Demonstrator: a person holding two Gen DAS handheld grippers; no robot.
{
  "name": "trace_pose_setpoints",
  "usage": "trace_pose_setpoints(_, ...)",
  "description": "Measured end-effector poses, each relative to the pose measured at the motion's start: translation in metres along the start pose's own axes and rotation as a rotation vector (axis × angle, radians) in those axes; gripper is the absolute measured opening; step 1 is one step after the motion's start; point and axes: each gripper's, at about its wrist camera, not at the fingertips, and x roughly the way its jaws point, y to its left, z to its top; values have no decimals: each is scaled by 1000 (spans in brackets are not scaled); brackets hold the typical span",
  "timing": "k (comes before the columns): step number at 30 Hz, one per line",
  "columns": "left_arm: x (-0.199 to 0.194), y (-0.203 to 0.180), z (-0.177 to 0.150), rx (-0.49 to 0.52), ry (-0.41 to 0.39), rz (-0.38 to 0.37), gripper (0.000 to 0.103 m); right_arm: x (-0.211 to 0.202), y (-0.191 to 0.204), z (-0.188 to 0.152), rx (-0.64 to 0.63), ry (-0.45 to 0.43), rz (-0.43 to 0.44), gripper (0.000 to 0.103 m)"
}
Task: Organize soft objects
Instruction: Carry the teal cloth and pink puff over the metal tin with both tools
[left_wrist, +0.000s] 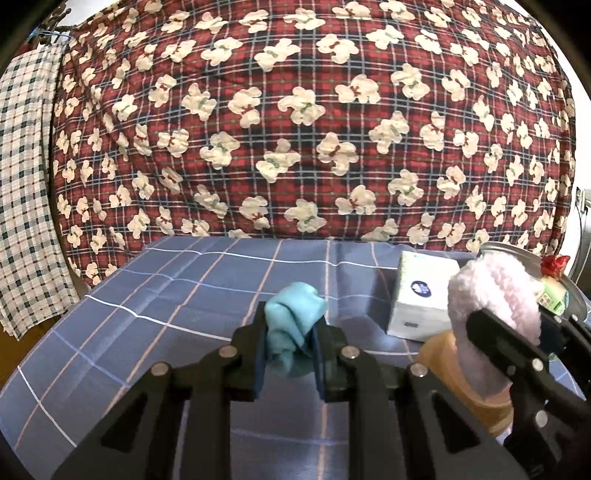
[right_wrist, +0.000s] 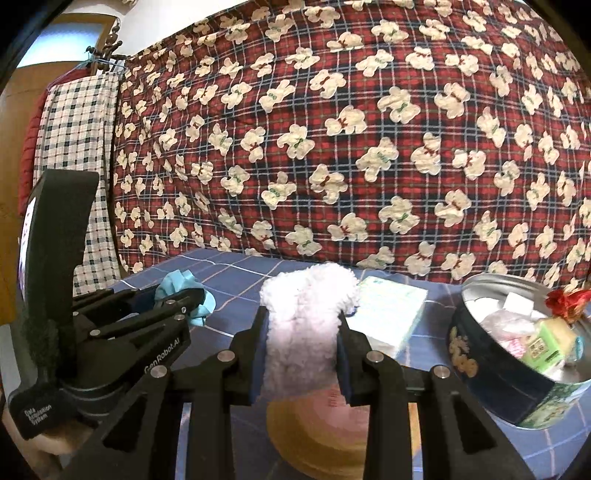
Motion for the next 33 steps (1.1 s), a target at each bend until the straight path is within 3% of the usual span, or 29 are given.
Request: trace_pose_setpoints(33, -23, -102, 11, 67, -31, -156, 19, -52, -92, -11, -20, -83, -176, 35)
